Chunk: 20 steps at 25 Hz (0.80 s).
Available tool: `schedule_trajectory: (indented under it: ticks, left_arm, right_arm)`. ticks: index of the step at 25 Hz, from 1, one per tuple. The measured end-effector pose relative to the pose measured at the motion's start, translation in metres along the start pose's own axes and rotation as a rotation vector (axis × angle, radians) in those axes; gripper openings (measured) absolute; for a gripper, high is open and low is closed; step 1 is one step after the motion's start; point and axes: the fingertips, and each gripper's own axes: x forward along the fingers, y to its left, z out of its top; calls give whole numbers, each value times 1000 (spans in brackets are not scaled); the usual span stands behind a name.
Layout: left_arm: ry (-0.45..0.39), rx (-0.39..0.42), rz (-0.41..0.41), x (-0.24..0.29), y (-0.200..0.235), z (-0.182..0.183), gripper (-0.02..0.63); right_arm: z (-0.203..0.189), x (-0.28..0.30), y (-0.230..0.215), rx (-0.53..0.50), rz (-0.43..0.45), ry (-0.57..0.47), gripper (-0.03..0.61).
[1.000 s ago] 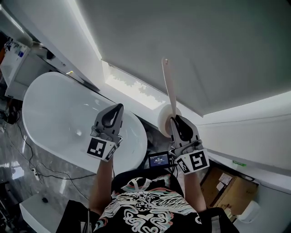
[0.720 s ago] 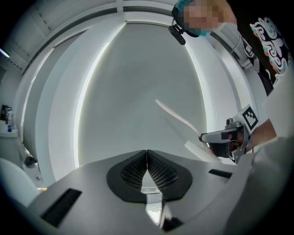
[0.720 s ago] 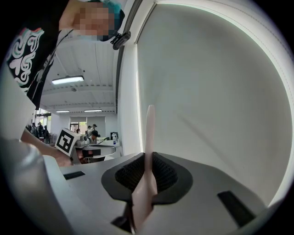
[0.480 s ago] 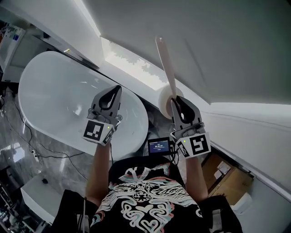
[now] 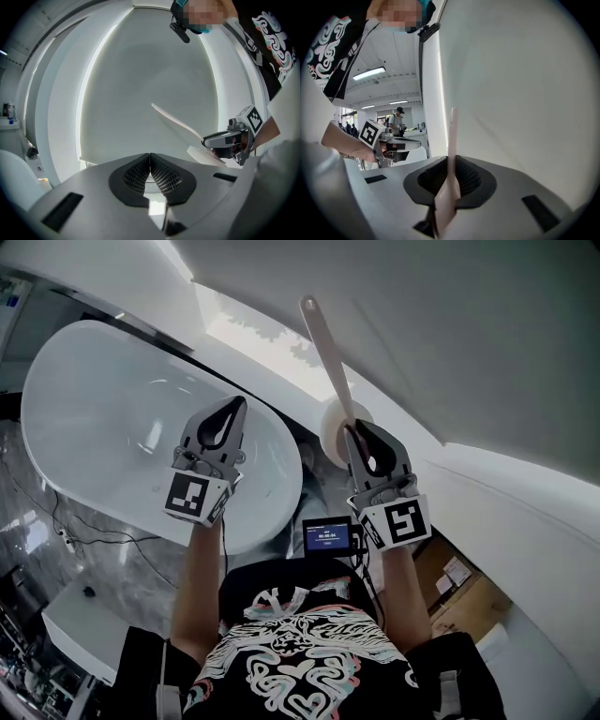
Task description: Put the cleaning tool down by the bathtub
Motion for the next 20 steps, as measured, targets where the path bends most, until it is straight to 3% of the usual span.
schedule_trajectory:
  ticks: [4,11,20]
  left_arm:
    - [29,20,11,13,10,-24,17]
    - [66,-13,58,20,29,-60,17]
    - [63,-33,112,31,57,-98,17]
  right_arm:
    - [-25,14,-9,10,12,38,71]
    - [-61,38,-13,39,56,84,71]
    - [-106,72,-12,-11,110,132,71]
